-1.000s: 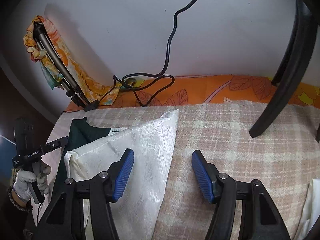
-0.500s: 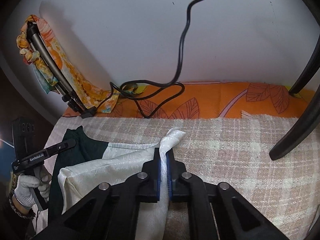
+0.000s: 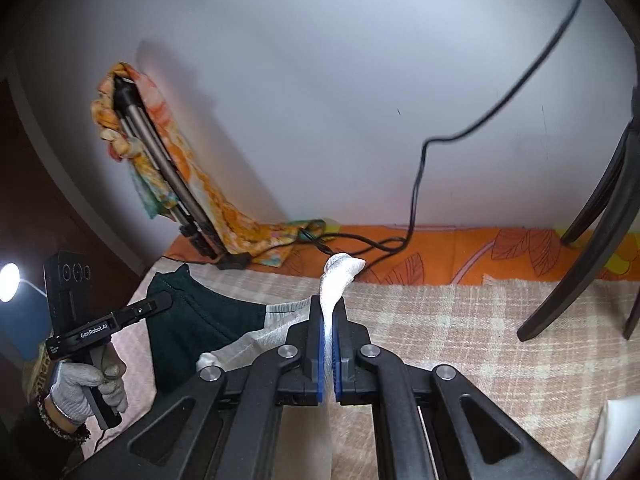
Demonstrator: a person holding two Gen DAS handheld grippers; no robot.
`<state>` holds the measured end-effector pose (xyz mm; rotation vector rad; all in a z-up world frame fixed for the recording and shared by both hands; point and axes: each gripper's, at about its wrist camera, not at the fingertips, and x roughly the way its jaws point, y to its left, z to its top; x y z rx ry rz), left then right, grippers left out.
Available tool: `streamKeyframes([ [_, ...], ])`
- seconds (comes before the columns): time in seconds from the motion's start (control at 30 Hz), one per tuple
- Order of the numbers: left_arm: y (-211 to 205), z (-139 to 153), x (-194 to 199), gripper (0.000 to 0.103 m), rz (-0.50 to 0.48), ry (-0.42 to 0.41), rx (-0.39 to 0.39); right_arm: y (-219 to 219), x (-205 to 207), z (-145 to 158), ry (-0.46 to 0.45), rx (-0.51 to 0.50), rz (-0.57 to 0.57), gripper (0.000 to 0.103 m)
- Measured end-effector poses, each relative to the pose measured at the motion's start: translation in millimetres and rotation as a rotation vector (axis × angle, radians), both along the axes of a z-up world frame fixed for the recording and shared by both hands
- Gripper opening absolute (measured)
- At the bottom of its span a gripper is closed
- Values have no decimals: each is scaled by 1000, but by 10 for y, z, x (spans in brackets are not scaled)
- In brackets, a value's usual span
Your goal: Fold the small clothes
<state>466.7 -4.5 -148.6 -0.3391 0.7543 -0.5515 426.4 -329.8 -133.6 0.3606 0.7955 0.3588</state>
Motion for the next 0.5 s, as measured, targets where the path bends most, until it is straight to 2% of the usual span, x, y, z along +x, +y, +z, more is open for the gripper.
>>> streamKeyframes([
  [0.17, -19, 203, -244, 1, -16, -24, 14, 0, -243, 257, -38, -11, 21, 0],
  [0.5, -14, 470, -850, 1, -53, -55, 16, 1, -875, 563, -95, -20, 52, 0],
])
